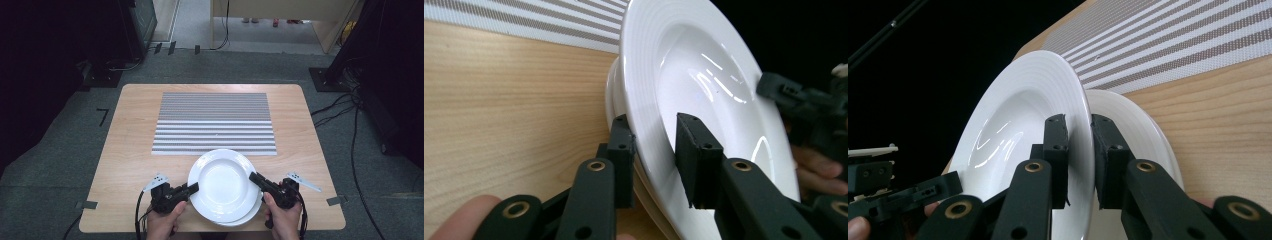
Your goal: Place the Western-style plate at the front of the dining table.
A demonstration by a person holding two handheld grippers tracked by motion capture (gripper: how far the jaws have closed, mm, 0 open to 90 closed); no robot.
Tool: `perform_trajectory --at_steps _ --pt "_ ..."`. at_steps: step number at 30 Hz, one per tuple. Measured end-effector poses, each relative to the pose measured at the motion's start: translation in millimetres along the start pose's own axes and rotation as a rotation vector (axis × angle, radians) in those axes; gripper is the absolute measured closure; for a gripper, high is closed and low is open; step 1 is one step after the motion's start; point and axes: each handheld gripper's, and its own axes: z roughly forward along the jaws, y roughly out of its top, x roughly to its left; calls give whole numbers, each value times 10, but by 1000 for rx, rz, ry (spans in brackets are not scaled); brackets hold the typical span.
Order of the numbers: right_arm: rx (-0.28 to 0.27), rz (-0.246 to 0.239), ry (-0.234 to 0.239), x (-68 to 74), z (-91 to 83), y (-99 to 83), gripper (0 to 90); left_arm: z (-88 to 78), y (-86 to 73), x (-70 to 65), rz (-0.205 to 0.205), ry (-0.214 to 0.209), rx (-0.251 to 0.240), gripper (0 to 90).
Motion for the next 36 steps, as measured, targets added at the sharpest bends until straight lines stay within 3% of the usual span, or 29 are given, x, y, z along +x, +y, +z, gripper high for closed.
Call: perform_trajectory --at_steps 2,7,16,23,36 --pt "-2 -2 -2 10 0 9 803 5 3 4 9 1 8 692" --pt "1 -6 -5 26 3 20 803 3 39 40 -31 -22 9 707" --pt "1 -25 4 85 6 72 798 -35 127 51 -29 -48 -8 734" --pt "-7 -13 12 96 14 154 796 -48 221 42 -16 -89 -10 743" --pt "-20 -43 38 187 104 384 805 -19 491 101 12 -94 -30 740"
